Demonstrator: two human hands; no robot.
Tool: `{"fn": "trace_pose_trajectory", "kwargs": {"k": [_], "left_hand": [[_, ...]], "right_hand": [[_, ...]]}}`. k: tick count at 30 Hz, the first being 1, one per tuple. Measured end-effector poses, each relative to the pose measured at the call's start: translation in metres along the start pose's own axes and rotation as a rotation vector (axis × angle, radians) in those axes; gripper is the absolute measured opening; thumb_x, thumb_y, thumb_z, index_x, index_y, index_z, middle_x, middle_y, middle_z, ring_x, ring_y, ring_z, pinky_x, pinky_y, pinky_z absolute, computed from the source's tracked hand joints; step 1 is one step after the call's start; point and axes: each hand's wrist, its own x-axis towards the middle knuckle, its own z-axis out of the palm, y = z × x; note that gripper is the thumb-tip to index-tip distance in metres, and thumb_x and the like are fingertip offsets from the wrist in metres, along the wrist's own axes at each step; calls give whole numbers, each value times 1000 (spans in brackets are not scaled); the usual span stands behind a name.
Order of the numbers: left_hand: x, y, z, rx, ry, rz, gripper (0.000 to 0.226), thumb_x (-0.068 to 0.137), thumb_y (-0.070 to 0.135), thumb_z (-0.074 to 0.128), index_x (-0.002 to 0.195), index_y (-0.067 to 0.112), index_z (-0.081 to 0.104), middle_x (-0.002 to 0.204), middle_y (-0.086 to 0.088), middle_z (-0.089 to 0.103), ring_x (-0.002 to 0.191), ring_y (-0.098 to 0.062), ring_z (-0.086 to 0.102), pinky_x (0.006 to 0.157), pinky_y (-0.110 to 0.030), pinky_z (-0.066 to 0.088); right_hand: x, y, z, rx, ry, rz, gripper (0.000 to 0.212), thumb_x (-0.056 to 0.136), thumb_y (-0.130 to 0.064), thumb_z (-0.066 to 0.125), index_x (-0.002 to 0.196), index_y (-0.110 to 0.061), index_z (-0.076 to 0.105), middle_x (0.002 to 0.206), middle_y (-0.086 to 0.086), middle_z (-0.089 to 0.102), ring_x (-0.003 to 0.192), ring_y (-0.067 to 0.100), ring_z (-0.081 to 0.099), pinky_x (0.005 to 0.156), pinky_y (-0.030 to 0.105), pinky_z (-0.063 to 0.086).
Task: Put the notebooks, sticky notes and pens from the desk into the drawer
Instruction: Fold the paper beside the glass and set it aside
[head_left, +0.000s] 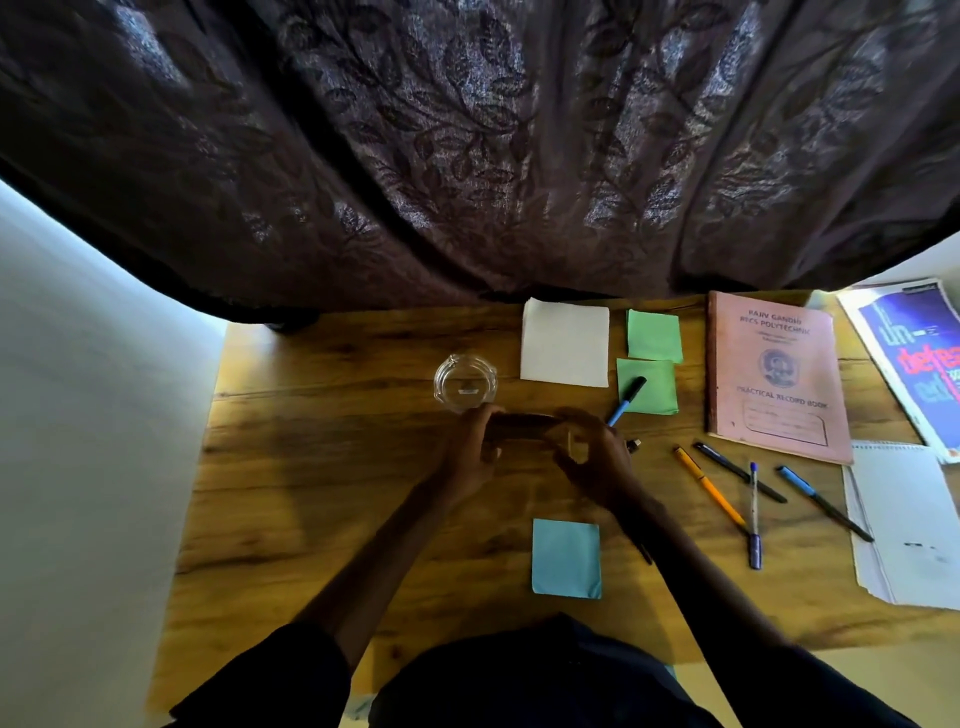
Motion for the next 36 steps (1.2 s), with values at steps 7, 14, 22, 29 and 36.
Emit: {"fn": "trace_pose_trajectory", "kwargs": {"k": [7, 14, 22, 29, 36], "left_hand": [[2, -5, 5, 65, 39, -8, 64, 89, 17, 73, 144, 24, 43, 147, -2, 50, 132, -21, 50, 97, -28, 46], [4, -2, 8, 49, 44, -30, 62, 88, 14, 73, 143, 21, 45, 147, -4, 49, 137, -22, 45, 106, -30, 40], [6, -7, 3, 97, 29, -16, 63, 87, 21, 74, 141, 26, 43, 146, 0, 50, 134, -19, 48, 105, -37, 48], [4, -5, 4, 80, 38, 0, 60, 89, 19, 71, 143, 23, 44, 148, -1, 47, 136, -18, 45, 107, -34, 46], [4, 0, 1, 64, 46, -19, 65, 88, 18, 73, 145, 19, 42, 149, -3, 47, 137, -20, 44, 106, -24, 37]], "right_hand": [[58, 9, -37, 24, 148, 277, 21, 88, -3, 71, 108, -9, 73, 111, -2, 72, 100, 13, 70, 68, 8, 46], [124, 27, -21, -162, 77, 604, 69, 86, -42, 76, 132, 2, 49, 133, 20, 54, 123, 36, 51, 94, 42, 46], [153, 26, -15, -222, 67, 781, 82, 77, -37, 85, 139, -2, 44, 138, 21, 50, 127, 40, 51, 98, 51, 50], [161, 33, -28, -14, 22, 890, 84, 72, -30, 90, 138, -5, 44, 136, 16, 54, 127, 34, 51, 97, 43, 49], [141, 29, -25, 67, 120, 800, 65, 71, -38, 88, 120, -4, 61, 120, 13, 66, 96, 21, 54, 67, 28, 45]]}}
